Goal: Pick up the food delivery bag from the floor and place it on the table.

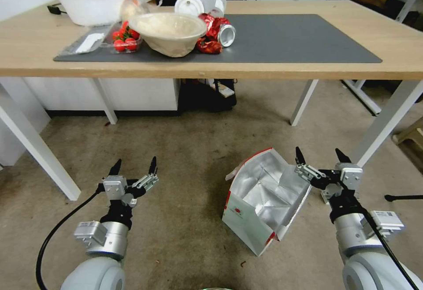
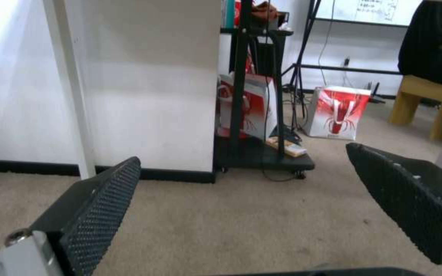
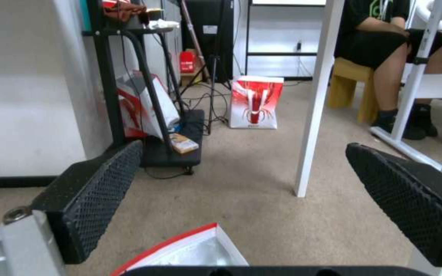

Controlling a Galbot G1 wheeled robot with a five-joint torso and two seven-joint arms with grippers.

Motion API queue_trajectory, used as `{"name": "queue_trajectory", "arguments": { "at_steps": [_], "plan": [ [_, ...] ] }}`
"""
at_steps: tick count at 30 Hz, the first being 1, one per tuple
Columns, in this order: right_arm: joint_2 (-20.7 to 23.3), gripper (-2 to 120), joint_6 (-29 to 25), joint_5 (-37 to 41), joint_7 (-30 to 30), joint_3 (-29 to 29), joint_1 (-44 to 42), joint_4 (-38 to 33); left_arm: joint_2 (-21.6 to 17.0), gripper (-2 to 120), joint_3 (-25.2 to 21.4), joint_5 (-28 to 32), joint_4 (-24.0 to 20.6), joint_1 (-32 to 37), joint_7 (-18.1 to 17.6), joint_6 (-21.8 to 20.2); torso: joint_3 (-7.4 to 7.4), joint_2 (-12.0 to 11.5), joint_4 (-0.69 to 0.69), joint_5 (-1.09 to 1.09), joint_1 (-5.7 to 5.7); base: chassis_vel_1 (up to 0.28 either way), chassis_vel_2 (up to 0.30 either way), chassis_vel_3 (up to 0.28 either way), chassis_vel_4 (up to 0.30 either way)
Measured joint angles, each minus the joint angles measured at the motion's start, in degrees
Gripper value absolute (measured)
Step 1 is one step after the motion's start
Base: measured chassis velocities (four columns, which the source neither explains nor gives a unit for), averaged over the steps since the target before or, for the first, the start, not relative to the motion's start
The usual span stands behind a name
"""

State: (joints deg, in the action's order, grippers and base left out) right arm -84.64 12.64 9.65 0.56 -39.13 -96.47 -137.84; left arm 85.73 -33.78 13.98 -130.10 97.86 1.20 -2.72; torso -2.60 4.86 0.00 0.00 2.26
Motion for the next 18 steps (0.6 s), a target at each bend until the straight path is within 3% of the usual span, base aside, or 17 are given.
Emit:
{"name": "queue_trajectory", "arguments": {
  "at_steps": [10, 18],
  "plan": [
    [-0.2, 100, 0.1, -0.3, -0.1, 0.0, 0.1, 0.4, -0.1, 100, 0.1, 0.0, 0.5, -0.1, 0.0, 0.0, 2.61, -3.0, 0.00, 0.00, -0.25, 0.000, 0.000, 0.000, 0.000],
    [-0.2, 100, 0.1, -0.4, -0.2, 0.0, 0.2, 0.5, -0.2, 100, 0.1, 0.0, 0.7, -0.1, 0.0, 0.0, 2.60, -3.6, 0.00, 0.00, -0.43, 0.000, 0.000, 0.000, 0.000]
  ]
}}
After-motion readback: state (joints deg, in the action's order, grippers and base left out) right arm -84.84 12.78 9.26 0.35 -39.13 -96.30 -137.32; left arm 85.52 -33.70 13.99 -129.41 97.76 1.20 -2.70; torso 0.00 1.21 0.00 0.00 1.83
